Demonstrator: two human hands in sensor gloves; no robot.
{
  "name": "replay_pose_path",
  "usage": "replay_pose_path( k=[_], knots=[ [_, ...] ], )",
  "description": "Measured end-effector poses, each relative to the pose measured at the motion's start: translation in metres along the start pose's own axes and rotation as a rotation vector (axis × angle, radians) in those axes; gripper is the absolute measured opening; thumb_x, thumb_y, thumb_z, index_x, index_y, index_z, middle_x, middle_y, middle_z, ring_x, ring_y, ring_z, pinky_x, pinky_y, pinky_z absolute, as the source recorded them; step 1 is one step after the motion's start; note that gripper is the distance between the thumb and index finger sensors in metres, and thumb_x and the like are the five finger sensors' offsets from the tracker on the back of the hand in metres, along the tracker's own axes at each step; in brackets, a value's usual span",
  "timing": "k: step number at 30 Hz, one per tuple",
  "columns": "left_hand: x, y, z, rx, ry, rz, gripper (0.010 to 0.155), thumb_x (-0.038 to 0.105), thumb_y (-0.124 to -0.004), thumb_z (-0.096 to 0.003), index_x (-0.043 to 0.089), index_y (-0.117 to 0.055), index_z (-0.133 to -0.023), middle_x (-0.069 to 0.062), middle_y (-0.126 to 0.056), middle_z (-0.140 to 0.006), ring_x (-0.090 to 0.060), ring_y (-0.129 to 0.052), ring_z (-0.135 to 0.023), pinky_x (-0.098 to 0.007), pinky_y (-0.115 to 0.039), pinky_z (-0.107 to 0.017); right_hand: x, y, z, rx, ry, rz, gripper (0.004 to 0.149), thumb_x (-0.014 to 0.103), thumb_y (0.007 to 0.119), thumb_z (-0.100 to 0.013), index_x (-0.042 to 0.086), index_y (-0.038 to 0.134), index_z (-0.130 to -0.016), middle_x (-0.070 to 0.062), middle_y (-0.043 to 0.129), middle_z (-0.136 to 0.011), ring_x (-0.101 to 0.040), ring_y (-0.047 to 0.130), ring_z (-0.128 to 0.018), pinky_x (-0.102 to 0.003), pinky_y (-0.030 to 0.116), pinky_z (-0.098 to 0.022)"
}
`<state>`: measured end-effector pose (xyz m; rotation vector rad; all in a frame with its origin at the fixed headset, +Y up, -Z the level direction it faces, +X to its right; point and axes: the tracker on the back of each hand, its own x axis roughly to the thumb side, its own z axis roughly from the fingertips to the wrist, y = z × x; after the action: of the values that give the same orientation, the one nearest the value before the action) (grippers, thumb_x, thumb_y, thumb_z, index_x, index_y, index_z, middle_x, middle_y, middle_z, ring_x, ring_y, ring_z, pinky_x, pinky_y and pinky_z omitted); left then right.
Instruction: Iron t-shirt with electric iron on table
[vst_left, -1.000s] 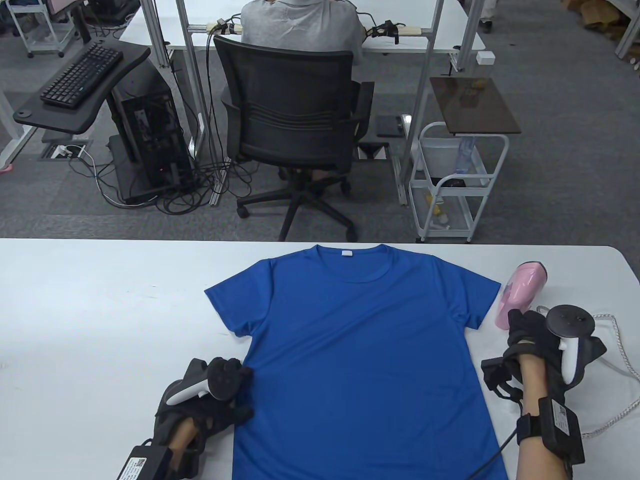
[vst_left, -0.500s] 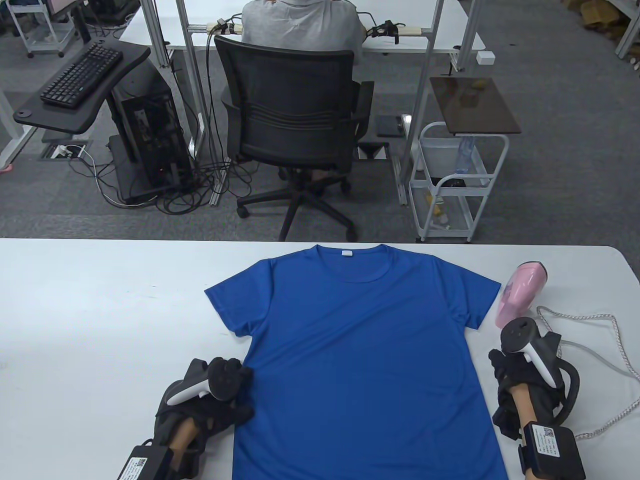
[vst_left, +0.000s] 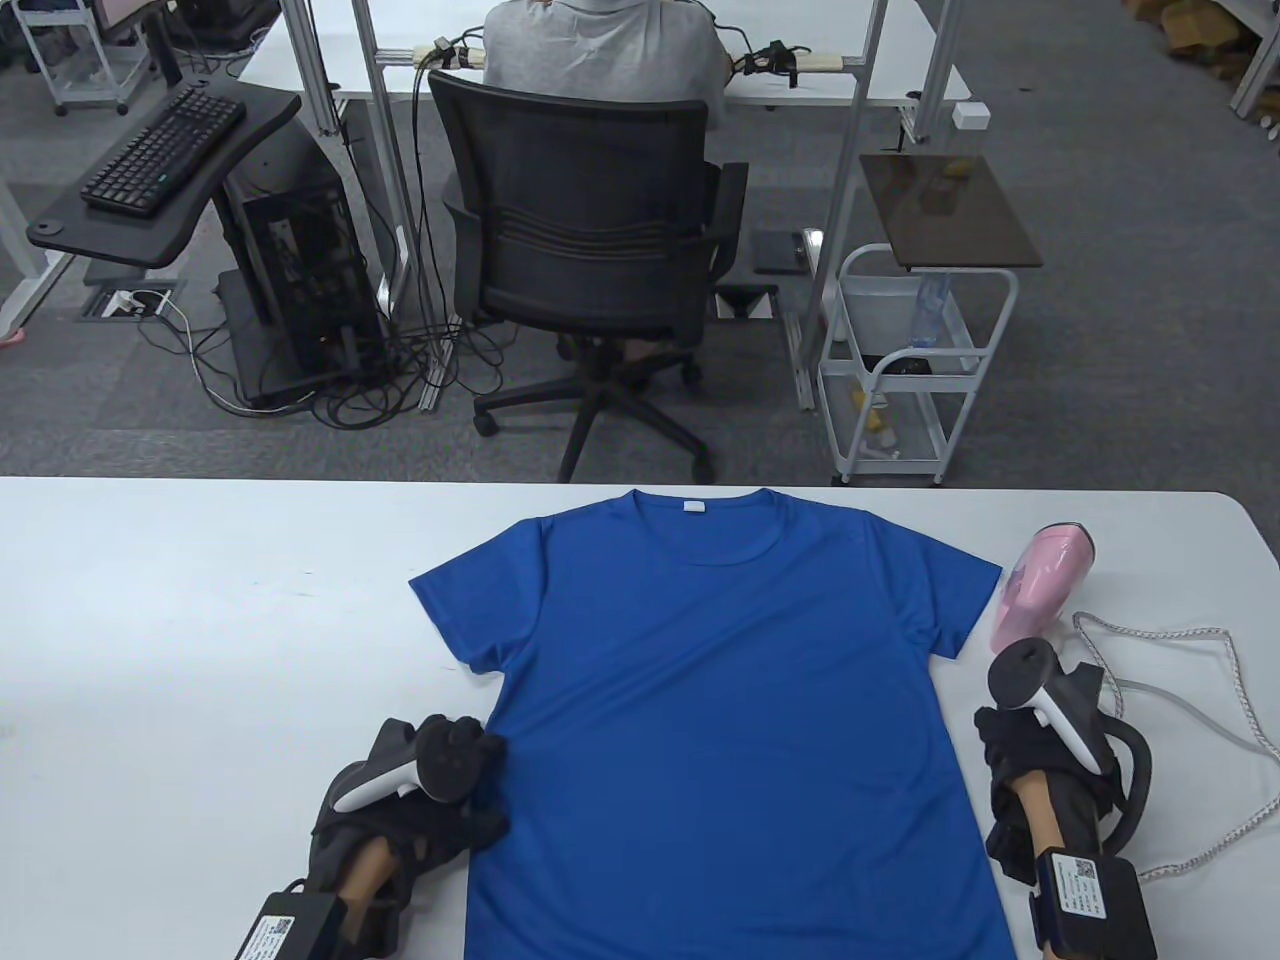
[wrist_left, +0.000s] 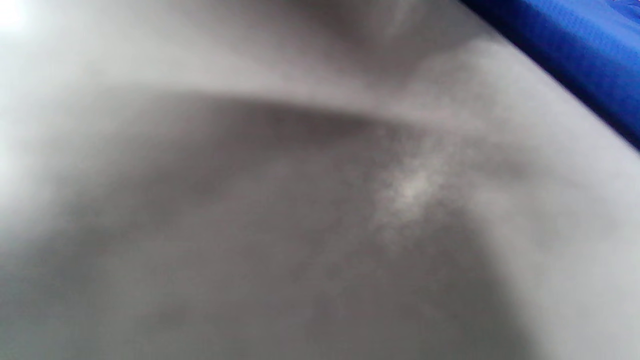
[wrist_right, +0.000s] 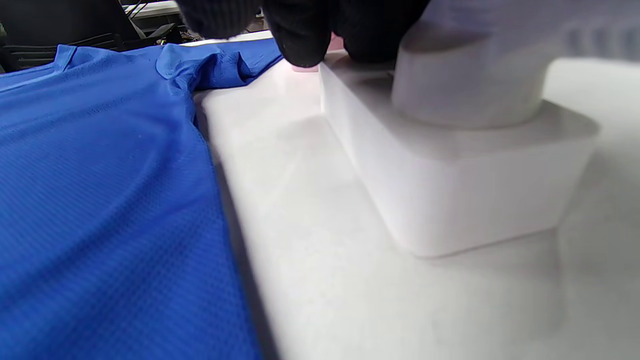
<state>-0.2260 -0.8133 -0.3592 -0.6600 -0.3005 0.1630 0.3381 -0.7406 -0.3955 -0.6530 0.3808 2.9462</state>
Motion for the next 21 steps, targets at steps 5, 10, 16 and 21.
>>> replay_pose_path(
  k=[5, 10, 16, 21],
  knots=[
    [0.000, 0.002, 0.001, 0.015, -0.003, -0.025, 0.082, 0.062, -0.057, -0.0476, 0.032, -0.008, -0.107, 0.000, 0.002, -0.112, -0.036, 0.004, -0.104, -0.064, -0.010, -0.069, 0.005, 0.003, 0.005, -0.026, -0.005, 0.049, 0.059, 0.044, 0.068, -0.050, 0.016, 0.069, -0.103, -0.024, 0.068, -0.098, -0.050, 0.071, -0.092, -0.067, 0.063, -0.064],
    [0.007, 0.021, 0.012, 0.098, 0.012, -0.016, 0.083, 0.062, -0.057, -0.0470, 0.030, -0.012, -0.110, -0.008, -0.012, -0.117, -0.043, -0.012, -0.108, -0.064, -0.020, -0.073, 0.018, -0.006, 0.020, -0.153, -0.056, 0.015, 0.060, 0.044, 0.068, -0.051, 0.018, 0.068, -0.104, -0.026, 0.069, -0.103, -0.053, 0.070, -0.092, -0.069, 0.062, -0.063],
    [0.039, 0.056, 0.044, 0.389, 0.060, -0.106, 0.084, 0.061, -0.057, -0.0474, 0.031, -0.010, -0.110, -0.010, -0.011, -0.119, -0.044, -0.014, -0.109, -0.064, -0.021, -0.073, 0.077, -0.031, 0.061, -0.280, -0.272, -0.059, 0.060, 0.044, 0.068, -0.050, 0.019, 0.066, -0.106, -0.026, 0.066, -0.105, -0.052, 0.069, -0.094, -0.068, 0.059, -0.065],
    [0.062, 0.070, 0.064, 0.519, 0.085, -0.126, 0.084, 0.061, -0.057, -0.0476, 0.033, -0.008, -0.110, -0.009, -0.009, -0.119, -0.042, -0.011, -0.109, -0.064, -0.016, -0.071, 0.130, -0.048, 0.106, -0.379, -0.430, -0.104, 0.064, 0.046, 0.067, -0.050, 0.022, 0.059, -0.108, -0.025, 0.060, -0.109, -0.052, 0.062, -0.098, -0.070, 0.051, -0.067]
  ],
)
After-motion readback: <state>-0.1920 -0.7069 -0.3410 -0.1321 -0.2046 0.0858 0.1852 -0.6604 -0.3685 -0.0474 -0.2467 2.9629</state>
